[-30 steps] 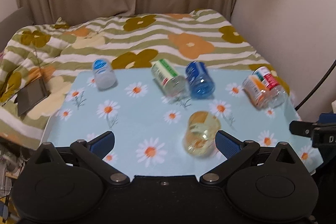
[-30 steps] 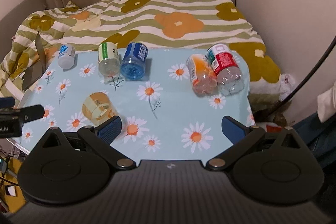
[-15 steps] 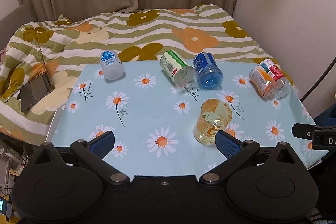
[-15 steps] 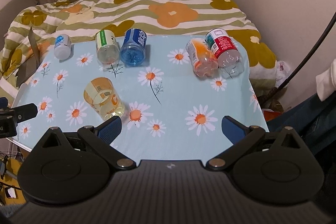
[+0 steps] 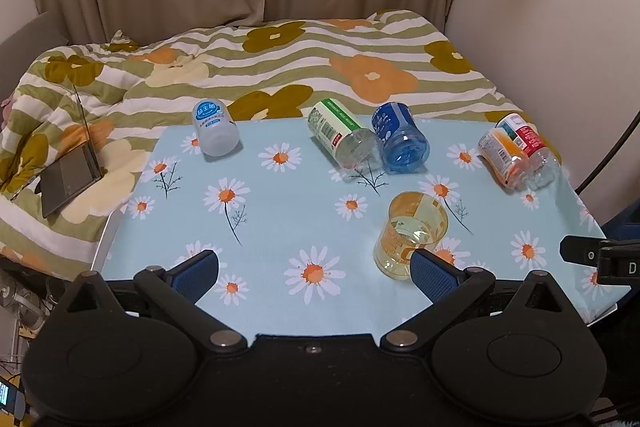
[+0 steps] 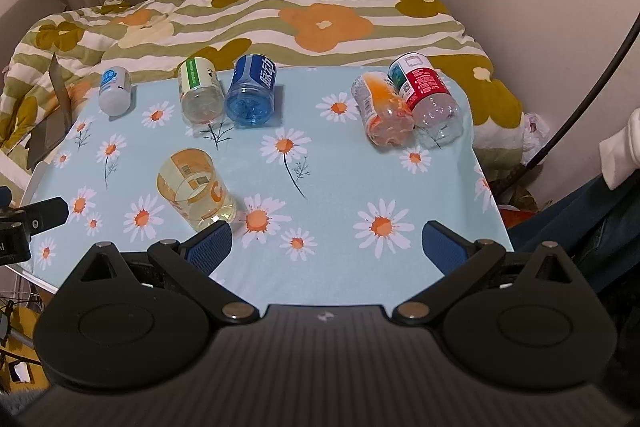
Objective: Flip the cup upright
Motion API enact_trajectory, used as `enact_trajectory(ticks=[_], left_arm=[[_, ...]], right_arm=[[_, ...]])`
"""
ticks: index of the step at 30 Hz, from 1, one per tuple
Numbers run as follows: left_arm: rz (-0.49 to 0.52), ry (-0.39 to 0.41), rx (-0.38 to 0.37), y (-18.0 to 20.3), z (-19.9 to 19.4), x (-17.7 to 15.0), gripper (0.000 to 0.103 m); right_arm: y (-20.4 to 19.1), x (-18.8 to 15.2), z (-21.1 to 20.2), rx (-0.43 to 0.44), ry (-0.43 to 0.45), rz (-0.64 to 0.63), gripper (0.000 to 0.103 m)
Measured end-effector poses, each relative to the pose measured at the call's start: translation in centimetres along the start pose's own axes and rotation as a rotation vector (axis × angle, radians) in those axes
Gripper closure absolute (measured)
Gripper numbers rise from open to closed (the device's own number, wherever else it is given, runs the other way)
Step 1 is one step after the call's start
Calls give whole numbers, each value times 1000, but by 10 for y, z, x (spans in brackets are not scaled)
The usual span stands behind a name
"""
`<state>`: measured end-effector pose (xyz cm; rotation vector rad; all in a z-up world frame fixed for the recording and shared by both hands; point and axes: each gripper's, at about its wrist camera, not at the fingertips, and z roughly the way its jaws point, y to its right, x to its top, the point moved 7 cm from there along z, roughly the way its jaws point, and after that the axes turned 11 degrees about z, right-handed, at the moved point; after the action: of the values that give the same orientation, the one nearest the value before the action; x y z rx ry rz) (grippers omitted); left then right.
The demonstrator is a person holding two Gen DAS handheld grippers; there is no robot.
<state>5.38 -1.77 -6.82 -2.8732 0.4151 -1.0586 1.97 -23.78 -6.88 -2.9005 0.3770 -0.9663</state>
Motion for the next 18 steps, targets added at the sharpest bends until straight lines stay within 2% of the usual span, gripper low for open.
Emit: enact_trajectory(ticks=[18], left_arm=[[19, 9, 36, 1, -3, 2, 0]], right_arm=[[1, 1, 0, 0, 2, 4, 0]])
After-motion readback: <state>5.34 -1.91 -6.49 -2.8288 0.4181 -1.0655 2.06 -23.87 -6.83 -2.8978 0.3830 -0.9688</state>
